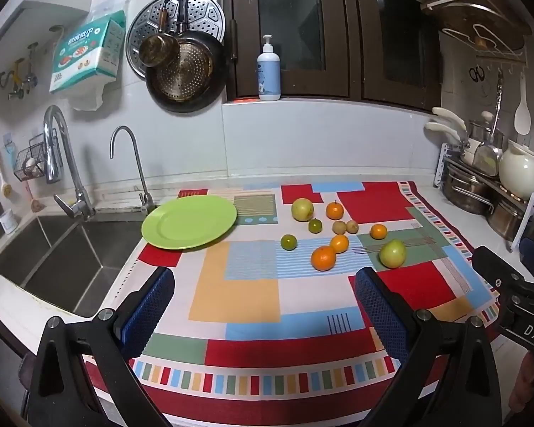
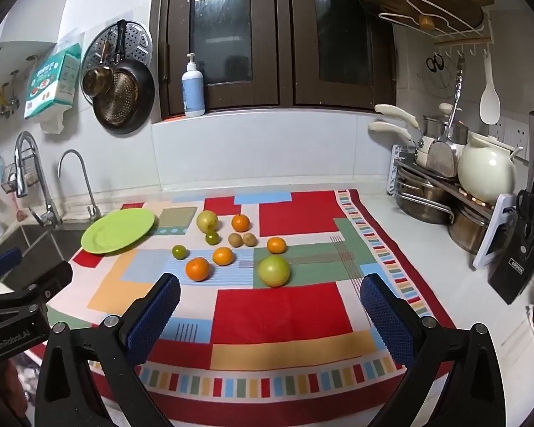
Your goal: Organize fruits
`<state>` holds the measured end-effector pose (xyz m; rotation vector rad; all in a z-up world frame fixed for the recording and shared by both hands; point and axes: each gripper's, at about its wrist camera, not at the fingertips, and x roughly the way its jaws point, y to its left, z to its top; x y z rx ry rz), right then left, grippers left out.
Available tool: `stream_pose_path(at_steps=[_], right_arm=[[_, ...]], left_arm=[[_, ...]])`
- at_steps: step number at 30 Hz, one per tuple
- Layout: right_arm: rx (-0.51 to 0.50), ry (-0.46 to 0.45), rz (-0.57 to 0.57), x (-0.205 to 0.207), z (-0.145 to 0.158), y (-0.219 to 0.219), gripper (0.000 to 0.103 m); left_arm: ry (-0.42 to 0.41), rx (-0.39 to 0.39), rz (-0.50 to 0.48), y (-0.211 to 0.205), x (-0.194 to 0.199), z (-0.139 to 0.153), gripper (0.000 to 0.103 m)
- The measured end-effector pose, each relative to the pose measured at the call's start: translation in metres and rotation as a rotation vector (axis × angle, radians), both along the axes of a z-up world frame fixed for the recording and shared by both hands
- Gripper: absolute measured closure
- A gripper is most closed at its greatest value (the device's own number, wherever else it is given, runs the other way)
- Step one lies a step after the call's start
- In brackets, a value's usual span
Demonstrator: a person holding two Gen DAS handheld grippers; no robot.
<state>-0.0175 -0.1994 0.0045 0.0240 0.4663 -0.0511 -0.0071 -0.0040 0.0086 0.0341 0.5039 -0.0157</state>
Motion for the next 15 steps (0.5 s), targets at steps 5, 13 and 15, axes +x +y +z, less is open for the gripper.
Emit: stream_pose_path(at_steps=[5,13,15], right_arm=[[0.002,-0.008,0.003,-0.0022,0.0020,-0.0017,0.001],[-0.004,-0.026,0.004,-0.0062,0.0039,-0.0018,0.001],[-0.004,-0.029,0.005,-0.0066,0.0051,-0.0015,0.001]], left_arm=[[-0.006,-0.008,-0.003,0.0007,-0.0021,0.0014,0.000],[-0.024,-0.002,0.000,0.0013,-0.0062,0.0067,0.000],[-0.028,0.000,0.001,0.0016,-0.0068,0.0077,0.000]])
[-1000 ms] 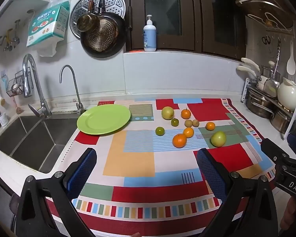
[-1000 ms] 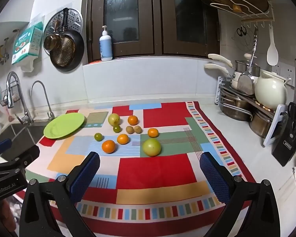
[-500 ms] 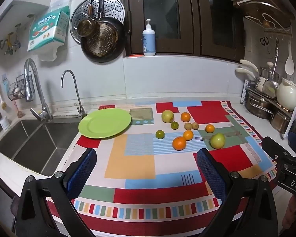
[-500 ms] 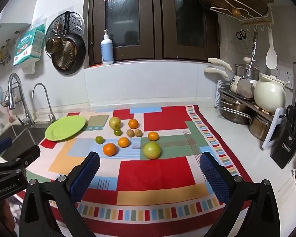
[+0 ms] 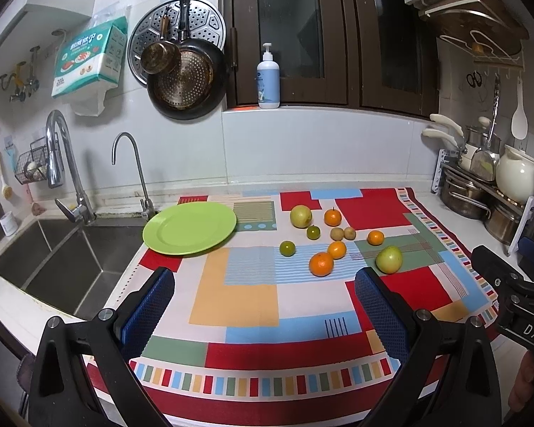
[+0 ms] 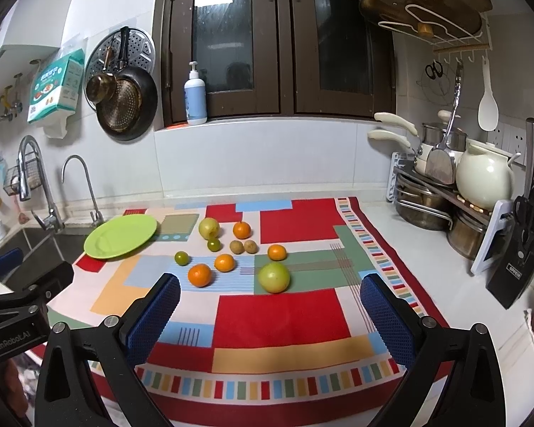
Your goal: Organize fruits
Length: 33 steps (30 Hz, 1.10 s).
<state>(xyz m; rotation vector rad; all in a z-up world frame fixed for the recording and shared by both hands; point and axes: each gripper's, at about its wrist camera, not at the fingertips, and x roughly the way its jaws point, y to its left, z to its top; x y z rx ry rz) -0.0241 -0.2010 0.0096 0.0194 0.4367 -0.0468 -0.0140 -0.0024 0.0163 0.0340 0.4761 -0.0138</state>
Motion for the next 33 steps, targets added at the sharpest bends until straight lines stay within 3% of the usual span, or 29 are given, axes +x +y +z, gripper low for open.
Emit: stream_pose_path(at_steps=[33], right_arm=[[-0.002,-0.012,0.003,-0.0025,0.0029,0.0008,0.001]], left_arm=[[-0.020,0.000,-0.004,-0.0032,-0.0014,0.0073,0.000]])
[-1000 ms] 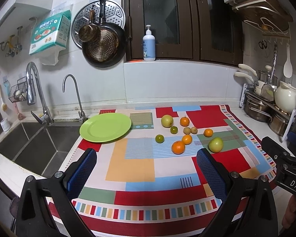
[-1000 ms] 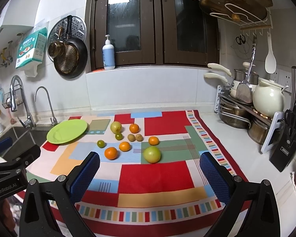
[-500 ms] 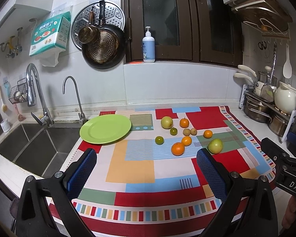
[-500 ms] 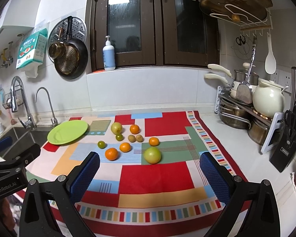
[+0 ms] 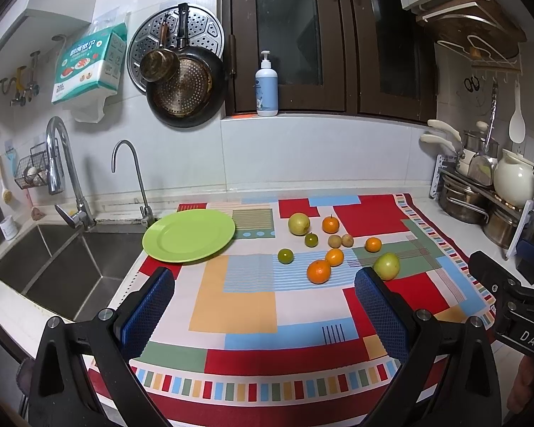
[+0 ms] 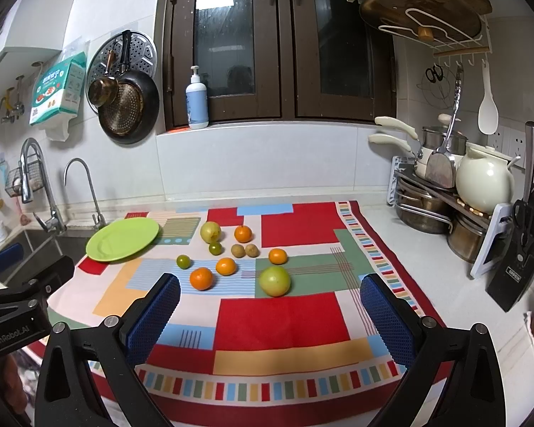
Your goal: Organize fruits
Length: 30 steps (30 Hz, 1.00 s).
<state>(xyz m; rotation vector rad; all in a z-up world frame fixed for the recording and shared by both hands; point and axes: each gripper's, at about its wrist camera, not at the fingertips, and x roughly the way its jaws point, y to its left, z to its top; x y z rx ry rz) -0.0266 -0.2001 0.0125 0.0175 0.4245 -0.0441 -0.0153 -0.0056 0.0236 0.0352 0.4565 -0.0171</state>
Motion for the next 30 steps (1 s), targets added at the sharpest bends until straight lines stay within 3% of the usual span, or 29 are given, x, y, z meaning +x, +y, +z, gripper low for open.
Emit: stream_pose_path(at_steps=[30], right_arm=[[-0.008,0.039,-0.002,0.014,-0.006,0.000,0.001]], left_arm=[[0.033,0.001,-0.043,-0.003,0.021,-0.008,0.000]])
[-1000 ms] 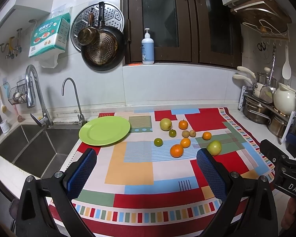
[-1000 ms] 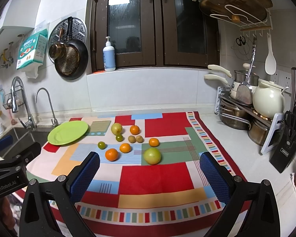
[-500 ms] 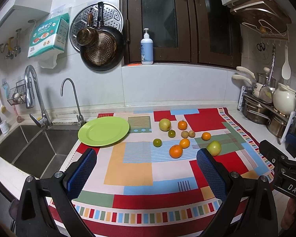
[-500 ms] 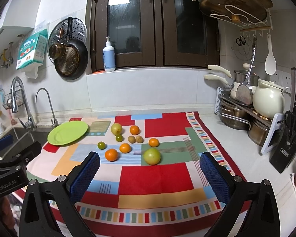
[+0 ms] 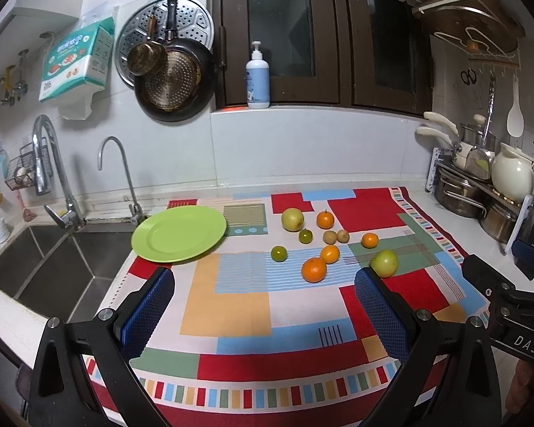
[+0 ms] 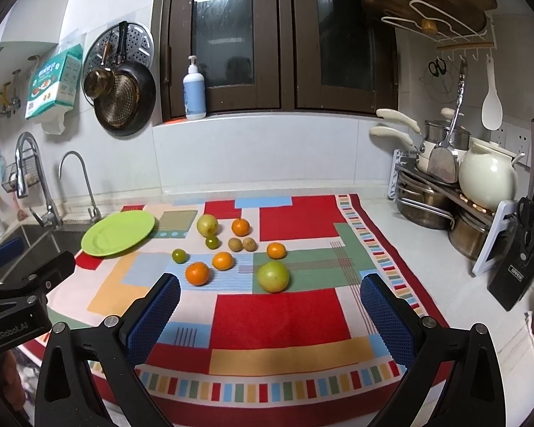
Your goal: Organize fruits
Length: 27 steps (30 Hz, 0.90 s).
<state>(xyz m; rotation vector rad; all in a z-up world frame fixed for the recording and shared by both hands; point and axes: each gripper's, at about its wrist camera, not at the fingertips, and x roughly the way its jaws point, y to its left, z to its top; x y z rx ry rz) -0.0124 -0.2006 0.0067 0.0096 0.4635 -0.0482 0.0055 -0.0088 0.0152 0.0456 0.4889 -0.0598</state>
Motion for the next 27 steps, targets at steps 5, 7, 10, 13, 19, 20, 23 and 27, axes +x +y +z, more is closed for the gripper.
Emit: stream_pose_path(at_steps=[5,7,10,13,19,20,23,27], right_arm=[[-0.021,0.012,-0.012,0.010,-0.004,0.006,0.001],[-0.020,0.017,-0.019,0.016,-0.008,0.007,0.001],[-0.006,0.044,-0.025,0.027,-0.015,0.007,0.001],[-0.007,0.071,-0.037,0.039,-0.022,0.010,0.001],[-0.020,0.108,-0.077,0.064,-0.035,0.018,0.001],[-0.020,0.116,-0.092,0.068,-0.038,0.020,0.001],[-0.024,0.135,-0.137,0.080,-0.044,0.022,0.001],[-0.037,0.154,-0.170,0.096,-0.055,0.019,0.001]], left_arm=[[0.015,0.009,-0.032,0.000,0.016,-0.008,0.000],[0.023,0.025,-0.050,-0.001,0.023,-0.011,0.000],[0.044,0.046,-0.086,-0.004,0.038,-0.017,0.000],[0.052,0.058,-0.121,-0.004,0.051,-0.022,0.000],[0.079,0.076,-0.228,-0.002,0.086,-0.035,0.000],[0.087,0.078,-0.251,-0.002,0.092,-0.038,0.001],[0.111,0.093,-0.300,-0.004,0.107,-0.048,0.003],[0.154,0.083,-0.323,-0.011,0.125,-0.061,0.006]])
